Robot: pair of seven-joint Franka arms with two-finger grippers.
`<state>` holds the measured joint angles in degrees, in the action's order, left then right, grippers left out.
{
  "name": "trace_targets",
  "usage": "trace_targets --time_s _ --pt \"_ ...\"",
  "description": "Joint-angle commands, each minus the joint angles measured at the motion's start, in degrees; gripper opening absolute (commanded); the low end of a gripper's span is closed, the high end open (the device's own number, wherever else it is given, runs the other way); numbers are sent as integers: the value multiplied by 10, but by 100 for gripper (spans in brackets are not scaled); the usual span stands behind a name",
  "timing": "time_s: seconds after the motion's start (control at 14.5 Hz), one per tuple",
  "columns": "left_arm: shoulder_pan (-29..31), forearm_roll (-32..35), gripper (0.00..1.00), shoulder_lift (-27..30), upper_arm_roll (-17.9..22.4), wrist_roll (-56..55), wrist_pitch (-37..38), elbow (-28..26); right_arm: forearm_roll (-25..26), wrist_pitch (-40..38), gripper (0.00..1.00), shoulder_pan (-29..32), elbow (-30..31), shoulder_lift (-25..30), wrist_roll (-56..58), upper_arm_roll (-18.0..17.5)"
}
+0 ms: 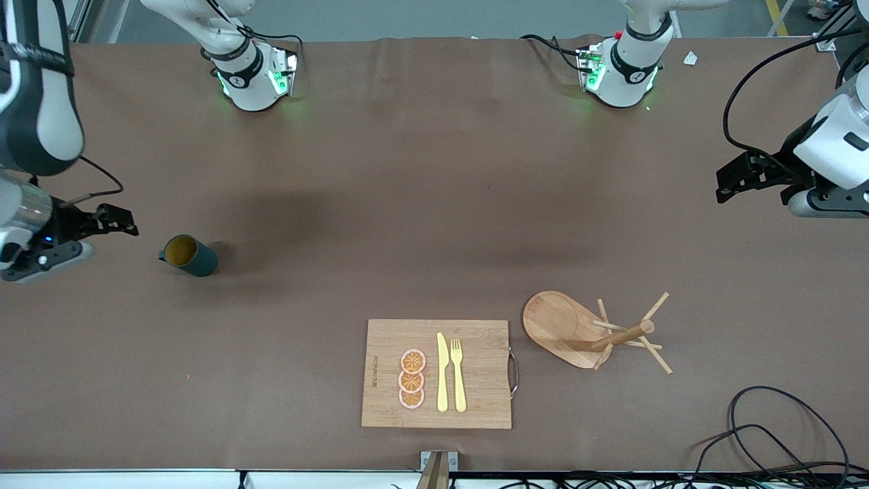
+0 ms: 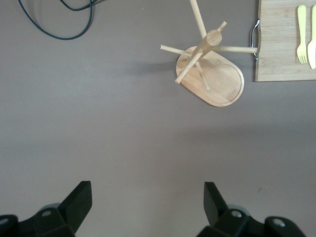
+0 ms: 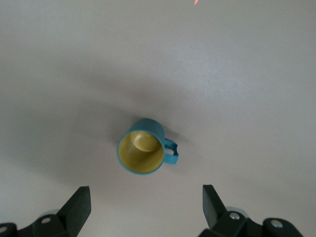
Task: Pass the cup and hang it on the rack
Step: 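Lower the right gripper and grasp the teal mug by its rim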
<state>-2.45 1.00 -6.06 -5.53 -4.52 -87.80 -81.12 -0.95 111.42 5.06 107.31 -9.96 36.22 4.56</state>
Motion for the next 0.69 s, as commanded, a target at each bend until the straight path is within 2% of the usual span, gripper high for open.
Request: trace_targets --time_s 0.0,0.28,0.62 --pt "1 3 100 2 0 5 9 7 -5 78 100 4 81 6 80 -6" --pt "1 3 100 1 0 3 9 7 -6 187 100 7 136 -28 147 -6" --pt "1 3 100 2 0 6 9 7 -6 235 96 9 136 -75 191 -7"
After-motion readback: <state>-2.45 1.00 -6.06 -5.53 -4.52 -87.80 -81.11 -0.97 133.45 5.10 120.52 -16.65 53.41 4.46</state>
